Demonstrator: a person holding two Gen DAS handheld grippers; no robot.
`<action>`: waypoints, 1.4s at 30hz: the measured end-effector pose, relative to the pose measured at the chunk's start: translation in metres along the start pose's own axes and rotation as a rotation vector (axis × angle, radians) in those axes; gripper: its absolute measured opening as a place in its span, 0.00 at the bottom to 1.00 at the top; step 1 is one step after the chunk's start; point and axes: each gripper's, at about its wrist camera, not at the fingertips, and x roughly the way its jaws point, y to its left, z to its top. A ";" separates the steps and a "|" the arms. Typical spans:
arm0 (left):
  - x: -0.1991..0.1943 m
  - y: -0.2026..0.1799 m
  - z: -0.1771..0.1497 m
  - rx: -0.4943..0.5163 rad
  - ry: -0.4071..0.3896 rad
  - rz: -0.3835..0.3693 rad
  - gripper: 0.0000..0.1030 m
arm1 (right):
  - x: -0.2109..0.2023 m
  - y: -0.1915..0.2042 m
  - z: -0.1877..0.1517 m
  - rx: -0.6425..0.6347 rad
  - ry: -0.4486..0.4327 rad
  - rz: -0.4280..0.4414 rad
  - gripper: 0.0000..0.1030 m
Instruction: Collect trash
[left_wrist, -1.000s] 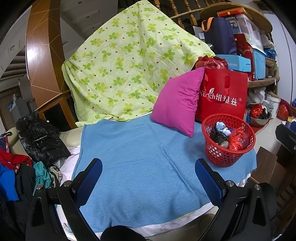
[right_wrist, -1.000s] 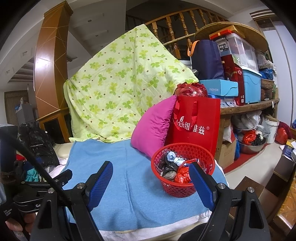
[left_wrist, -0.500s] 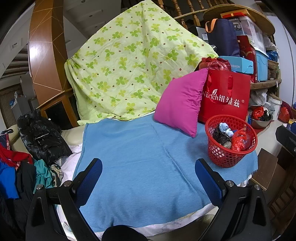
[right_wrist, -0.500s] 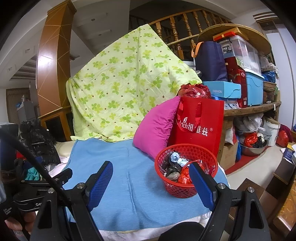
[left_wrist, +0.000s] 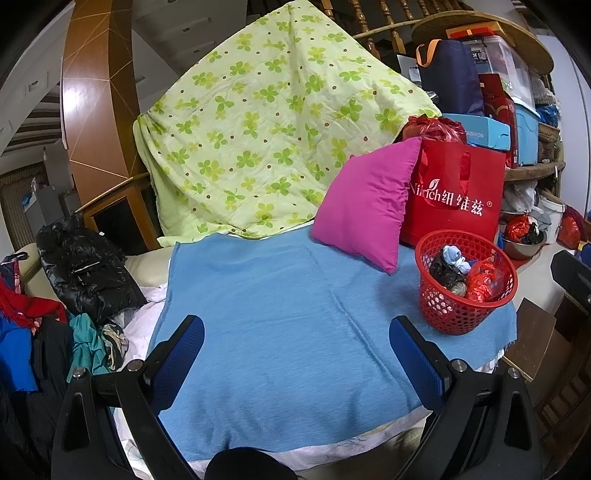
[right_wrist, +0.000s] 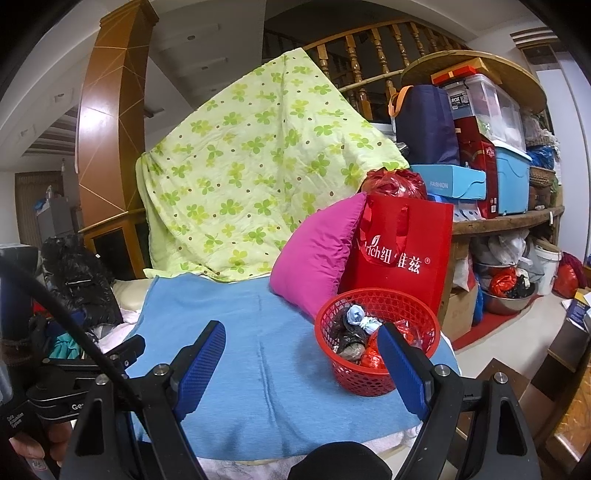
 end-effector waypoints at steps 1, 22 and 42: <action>0.000 0.002 -0.001 -0.003 0.000 0.000 0.97 | 0.000 0.000 0.000 -0.001 -0.001 -0.001 0.84; -0.002 0.002 0.001 -0.008 -0.001 0.001 0.97 | 0.000 0.001 0.001 -0.007 0.000 0.001 0.84; -0.005 -0.011 0.002 0.021 -0.005 -0.010 0.97 | 0.000 -0.018 -0.002 0.017 -0.010 -0.013 0.84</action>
